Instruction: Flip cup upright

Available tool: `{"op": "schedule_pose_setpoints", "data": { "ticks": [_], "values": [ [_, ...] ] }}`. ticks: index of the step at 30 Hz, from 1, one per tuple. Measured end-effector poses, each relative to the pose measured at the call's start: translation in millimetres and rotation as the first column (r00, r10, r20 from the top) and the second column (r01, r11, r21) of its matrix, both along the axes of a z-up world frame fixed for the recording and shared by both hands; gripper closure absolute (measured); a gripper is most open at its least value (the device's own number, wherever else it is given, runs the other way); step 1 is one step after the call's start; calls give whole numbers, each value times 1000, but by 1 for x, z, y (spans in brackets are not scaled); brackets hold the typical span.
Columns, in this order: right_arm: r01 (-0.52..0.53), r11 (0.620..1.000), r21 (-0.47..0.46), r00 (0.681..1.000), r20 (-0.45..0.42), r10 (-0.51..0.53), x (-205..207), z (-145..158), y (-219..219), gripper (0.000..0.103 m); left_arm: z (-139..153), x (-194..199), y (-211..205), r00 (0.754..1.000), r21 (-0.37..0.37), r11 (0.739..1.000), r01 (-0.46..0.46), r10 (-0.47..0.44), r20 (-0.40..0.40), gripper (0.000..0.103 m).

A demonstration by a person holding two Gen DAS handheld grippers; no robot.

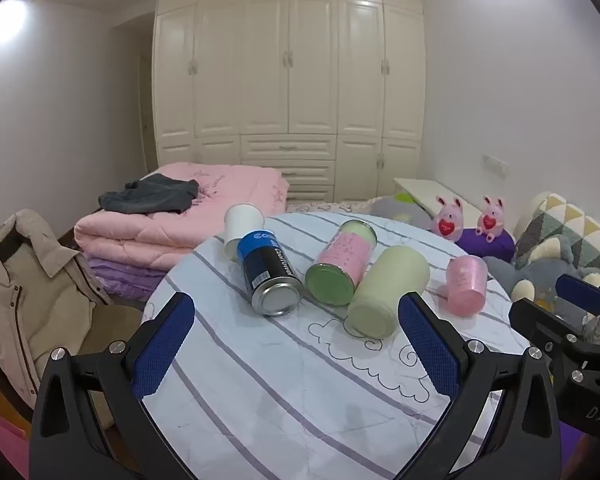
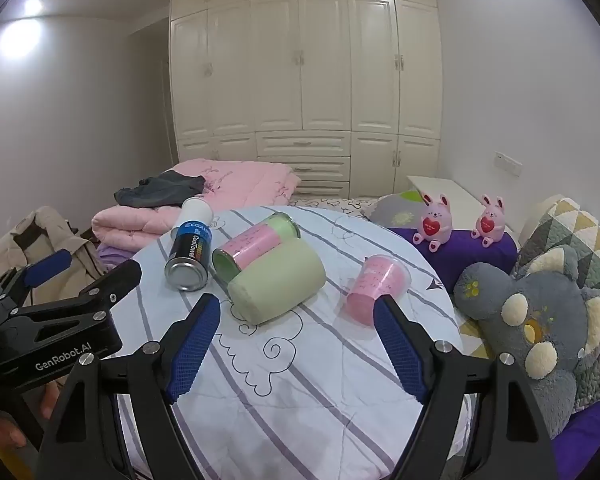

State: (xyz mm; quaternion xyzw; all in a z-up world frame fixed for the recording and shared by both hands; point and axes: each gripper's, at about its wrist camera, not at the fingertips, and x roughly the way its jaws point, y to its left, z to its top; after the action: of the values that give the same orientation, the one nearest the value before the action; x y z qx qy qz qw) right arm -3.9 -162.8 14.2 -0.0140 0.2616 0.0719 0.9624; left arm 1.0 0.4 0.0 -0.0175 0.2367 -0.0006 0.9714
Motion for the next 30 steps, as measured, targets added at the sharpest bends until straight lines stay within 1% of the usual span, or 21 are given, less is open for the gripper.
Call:
{"op": "schedule_pose_setpoints", "data": {
  "ticks": [1,2,3,12,14,18,22,26,30],
  "values": [
    [-2,1000,-4,1000,-2,2,0,0,0,23,0,1,1,1000,-4,1000,0,0,1,0],
    [-2,1000,-4,1000,-5,2,0,0,0,23,0,0,-1,1000,22,1000,-1,1,11,0],
    [-1,1000,-1,1000,-5,1,-1,0,-1,23,0,1,-1,1000,25,1000,-1,1,12,0],
    [-2,1000,7,1000,-10,2,1,1,4,23,6,-3,1,1000,21,1000,-9,8,26,0],
    [-3,1000,7,1000,-12,3,0,0,-1,23,7,-8,2,999,21,1000,-14,14,33,0],
    [-4,1000,11,1000,-19,4,2,-2,1,23,7,-7,3,999,23,1000,-17,17,28,0],
    [-7,1000,15,1000,-20,8,-4,-1,-1,23,5,-6,2,1000,28,1000,-8,8,17,0],
    [-9,1000,11,999,-37,10,-3,-2,-1,23,3,-8,4,1000,28,1000,-11,10,23,0],
    [-20,999,34,999,-46,22,-3,-2,-2,23,3,-8,3,1000,41,999,-8,7,26,0]
  ]
}}
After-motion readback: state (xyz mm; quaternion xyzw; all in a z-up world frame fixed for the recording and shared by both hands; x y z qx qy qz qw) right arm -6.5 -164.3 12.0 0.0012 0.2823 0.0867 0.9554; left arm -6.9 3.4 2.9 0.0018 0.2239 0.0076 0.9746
